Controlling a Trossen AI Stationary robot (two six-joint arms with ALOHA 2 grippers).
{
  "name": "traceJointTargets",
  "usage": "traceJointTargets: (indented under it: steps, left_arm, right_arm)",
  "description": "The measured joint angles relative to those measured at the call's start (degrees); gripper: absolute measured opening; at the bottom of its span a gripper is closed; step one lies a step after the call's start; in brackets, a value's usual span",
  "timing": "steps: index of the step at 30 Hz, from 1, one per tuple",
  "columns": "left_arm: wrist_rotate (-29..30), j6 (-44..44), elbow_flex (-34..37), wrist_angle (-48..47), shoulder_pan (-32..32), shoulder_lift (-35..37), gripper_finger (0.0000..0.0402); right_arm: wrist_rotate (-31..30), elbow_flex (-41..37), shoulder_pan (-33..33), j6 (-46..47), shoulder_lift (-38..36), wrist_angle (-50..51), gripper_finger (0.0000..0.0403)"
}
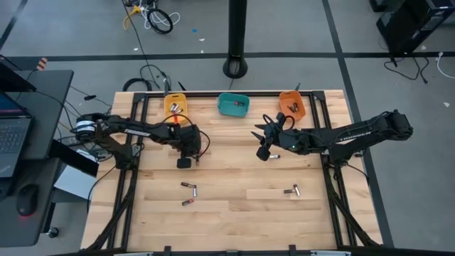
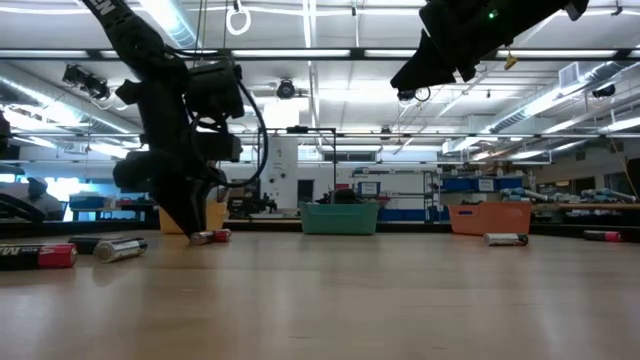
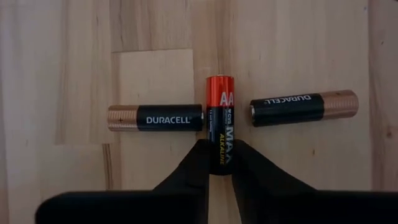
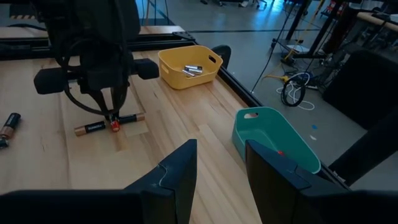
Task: Sort batteries
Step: Put the red battery into the green bin
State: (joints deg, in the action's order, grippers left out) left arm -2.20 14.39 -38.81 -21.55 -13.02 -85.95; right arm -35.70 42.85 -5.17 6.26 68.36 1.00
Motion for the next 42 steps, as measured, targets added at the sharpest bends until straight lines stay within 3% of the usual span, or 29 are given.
traceJointTargets:
  steps: [15,21,24,27,31,37,42]
  left_arm:
    - [1.16,-0.02,-4.02,-3.93,0.0,0.12,0.0048]
    - [1.19,-1.1,-4.08,-3.78,0.0,3.76,0.0048]
    - [-0.18,-2.74,-4.07,-2.3,0.0,6.86,0.0048]
    - [-4.18,-4.6,-2.97,5.71,0.0,10.03,0.0048]
    - [-12.82,-8.2,1.24,24.1,0.0,11.25,0.0048]
    - [-17.21,-14.01,6.57,52.96,0.03,10.9,0.0048]
    - [-19.11,-16.37,8.12,64.31,0.0,10.53,0.0048]
  right_arm:
    - [-0.02,0.01,0.01,-1.66,0.0,0.02,0.0146]
    - [0.02,0.02,0.02,-2.52,-0.11,0.15,0.0146]
    - [3.18,-0.06,0.25,-1.51,-0.02,-0.13,0.0146]
    - [10.05,-2.09,0.92,-1.0,1.3,-7.13,0.0146]
    - [19.64,-5.88,2.12,-1.03,6.37,-23.72,0.0146]
    - [20.59,-6.38,2.65,-2.82,15.23,-44.59,0.0146]
    - [20.62,-3.73,3.03,-3.79,19.0,-51.12,0.0146]
